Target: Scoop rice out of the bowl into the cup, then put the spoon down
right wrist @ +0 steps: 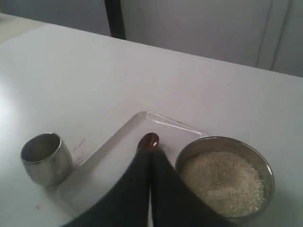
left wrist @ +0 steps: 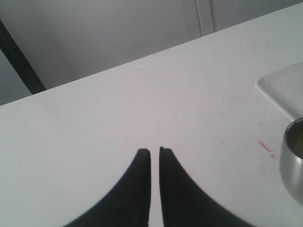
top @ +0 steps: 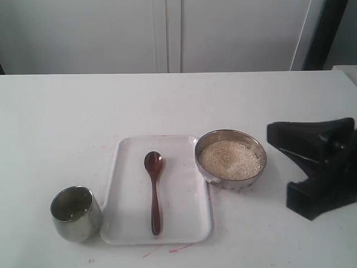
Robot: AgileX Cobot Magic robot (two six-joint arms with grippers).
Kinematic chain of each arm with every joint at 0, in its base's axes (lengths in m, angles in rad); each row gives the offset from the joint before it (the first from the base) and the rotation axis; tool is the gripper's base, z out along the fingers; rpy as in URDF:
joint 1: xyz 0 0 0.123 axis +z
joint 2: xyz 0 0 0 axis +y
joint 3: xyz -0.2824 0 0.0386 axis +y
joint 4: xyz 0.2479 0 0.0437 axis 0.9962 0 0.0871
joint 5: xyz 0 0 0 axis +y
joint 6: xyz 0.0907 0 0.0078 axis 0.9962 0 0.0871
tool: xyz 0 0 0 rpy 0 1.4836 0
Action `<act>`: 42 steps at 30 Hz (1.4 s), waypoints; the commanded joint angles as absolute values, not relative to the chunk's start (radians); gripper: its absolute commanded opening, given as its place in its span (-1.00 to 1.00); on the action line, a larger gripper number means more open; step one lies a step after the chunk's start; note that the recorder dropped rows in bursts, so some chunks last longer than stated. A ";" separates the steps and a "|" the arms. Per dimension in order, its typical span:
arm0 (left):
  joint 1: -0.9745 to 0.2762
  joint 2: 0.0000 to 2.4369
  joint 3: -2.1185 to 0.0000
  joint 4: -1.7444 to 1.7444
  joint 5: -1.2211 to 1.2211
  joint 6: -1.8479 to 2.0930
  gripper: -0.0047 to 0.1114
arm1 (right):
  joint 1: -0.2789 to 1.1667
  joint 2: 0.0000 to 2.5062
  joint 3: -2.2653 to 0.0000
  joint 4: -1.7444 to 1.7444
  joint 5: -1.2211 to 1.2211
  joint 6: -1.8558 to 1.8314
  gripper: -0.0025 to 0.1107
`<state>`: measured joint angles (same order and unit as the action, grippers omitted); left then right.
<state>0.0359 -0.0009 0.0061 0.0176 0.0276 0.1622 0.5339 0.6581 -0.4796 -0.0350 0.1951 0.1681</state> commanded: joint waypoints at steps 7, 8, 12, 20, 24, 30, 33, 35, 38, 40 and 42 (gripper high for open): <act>0.033 0.000 0.000 0.009 0.022 0.161 -0.67 | 0.321 0.342 -0.215 -0.030 0.038 0.160 -0.96; 0.033 0.000 0.000 0.009 0.022 0.161 -0.67 | 0.302 0.318 -0.199 -0.030 0.024 0.160 -0.96; 0.033 0.000 0.000 0.009 0.022 0.161 -0.67 | 0.231 0.209 -0.131 -0.029 0.009 0.191 -0.96; 0.033 0.000 0.000 0.009 0.022 0.161 -0.67 | 0.114 0.098 -0.057 -0.029 0.018 0.224 -0.96; 0.033 0.000 0.000 0.009 0.022 0.161 -0.67 | 0.072 0.063 -0.045 -0.037 0.059 0.191 -0.96; 0.033 0.000 0.000 0.009 0.022 0.161 -0.67 | 0.047 0.012 -0.045 -0.042 0.170 0.062 -0.96; 0.033 0.000 0.000 0.009 0.022 0.161 -0.67 | 0.047 0.000 -0.045 -0.041 0.258 0.000 -0.96; 0.033 0.000 0.000 0.009 0.022 0.161 -0.67 | 0.047 0.000 -0.045 -0.047 0.310 0.000 -0.96; 0.033 0.000 0.000 0.009 0.022 0.161 -0.67 | 0.031 0.000 -0.045 -0.057 0.354 0.000 -0.96; 0.033 0.000 0.000 0.009 0.022 0.161 -0.67 | -0.001 0.000 -0.045 -0.056 0.369 0.000 -0.96; 0.033 0.000 0.000 0.009 0.022 0.161 -0.67 | -0.022 0.000 -0.045 -0.052 0.391 0.000 -0.96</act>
